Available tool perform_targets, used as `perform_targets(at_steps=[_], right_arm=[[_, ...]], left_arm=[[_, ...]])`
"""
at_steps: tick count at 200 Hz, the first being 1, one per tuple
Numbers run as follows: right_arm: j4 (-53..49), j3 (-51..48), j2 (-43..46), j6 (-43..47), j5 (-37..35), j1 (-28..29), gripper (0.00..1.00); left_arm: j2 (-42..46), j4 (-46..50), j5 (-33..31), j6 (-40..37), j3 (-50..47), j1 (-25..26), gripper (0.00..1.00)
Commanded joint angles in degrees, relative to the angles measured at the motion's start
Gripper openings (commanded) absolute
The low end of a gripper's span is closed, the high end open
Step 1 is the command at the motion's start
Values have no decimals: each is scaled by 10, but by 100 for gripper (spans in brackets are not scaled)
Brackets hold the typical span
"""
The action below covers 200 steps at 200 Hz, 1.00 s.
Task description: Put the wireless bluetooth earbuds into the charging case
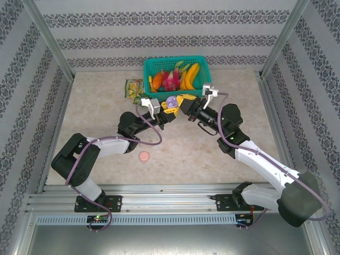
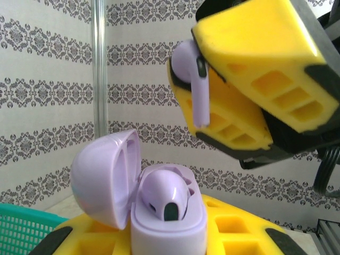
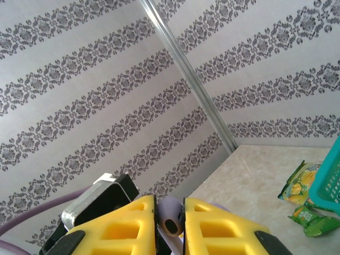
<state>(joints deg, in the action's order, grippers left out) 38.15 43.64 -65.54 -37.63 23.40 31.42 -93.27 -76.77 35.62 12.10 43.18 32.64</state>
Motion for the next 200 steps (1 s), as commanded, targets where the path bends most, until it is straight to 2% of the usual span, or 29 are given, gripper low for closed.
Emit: perform_targets(at_steps=[1, 131, 200], right_arm=[[44, -8, -7, -3, -4, 9, 17], [38, -17, -27, 4, -19, 5, 17], [32, -23, -34, 8, -3, -4, 16]], left_arm=[[3, -16, 9, 9, 15, 8, 0], [8, -15, 9, 9, 13, 9, 0], [13, -12, 6, 6, 12, 9, 0]])
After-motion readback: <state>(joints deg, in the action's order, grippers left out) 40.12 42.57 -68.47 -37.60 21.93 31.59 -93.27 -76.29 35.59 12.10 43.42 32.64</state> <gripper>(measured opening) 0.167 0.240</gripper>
